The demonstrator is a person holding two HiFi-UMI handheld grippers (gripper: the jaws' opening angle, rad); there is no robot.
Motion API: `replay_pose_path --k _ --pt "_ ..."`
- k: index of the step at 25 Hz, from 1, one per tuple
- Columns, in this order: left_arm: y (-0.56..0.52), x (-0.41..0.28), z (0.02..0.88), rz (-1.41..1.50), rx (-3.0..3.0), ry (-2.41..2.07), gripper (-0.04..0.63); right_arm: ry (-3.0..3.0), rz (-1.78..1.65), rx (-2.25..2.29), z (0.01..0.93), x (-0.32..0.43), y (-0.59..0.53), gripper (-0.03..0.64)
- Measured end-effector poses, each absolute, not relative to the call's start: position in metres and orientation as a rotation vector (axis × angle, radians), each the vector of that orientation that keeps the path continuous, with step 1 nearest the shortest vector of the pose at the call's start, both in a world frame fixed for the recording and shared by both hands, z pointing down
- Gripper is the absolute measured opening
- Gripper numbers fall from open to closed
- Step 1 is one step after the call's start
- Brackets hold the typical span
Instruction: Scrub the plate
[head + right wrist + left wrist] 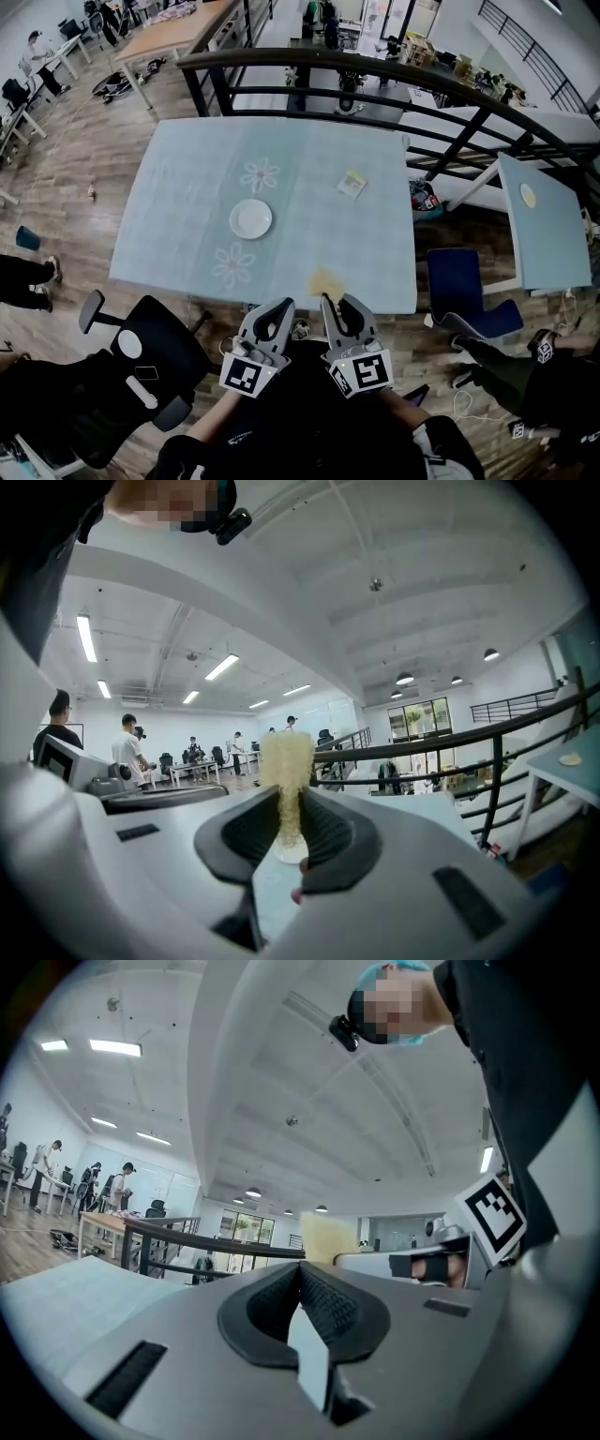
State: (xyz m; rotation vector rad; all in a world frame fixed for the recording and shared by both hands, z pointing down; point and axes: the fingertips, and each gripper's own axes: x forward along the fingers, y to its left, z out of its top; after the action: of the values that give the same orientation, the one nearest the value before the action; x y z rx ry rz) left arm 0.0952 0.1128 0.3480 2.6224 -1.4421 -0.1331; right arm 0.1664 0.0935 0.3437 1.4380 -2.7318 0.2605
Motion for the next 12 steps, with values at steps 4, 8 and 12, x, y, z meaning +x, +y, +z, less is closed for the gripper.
replay_pose_path --k 4,8,12 --pt "0.1111 0.0948 0.3495 -0.132 2.624 -1.443 0.012 -2.725 0.273 1.448 0.3457 0.1682 0.0913 0.058" --pt "0.1111 0.0963 0.3506 -0.126 2.633 -1.431 0.012 -2.721 0.278 1.448 0.3477 0.1677 0.0907 0.058" --pt "0.1108 0.0974 0.353 -0.122 2.63 -1.422 0.012 -2.718 0.282 1.446 0.3495 0.1679 0.091 0.06"
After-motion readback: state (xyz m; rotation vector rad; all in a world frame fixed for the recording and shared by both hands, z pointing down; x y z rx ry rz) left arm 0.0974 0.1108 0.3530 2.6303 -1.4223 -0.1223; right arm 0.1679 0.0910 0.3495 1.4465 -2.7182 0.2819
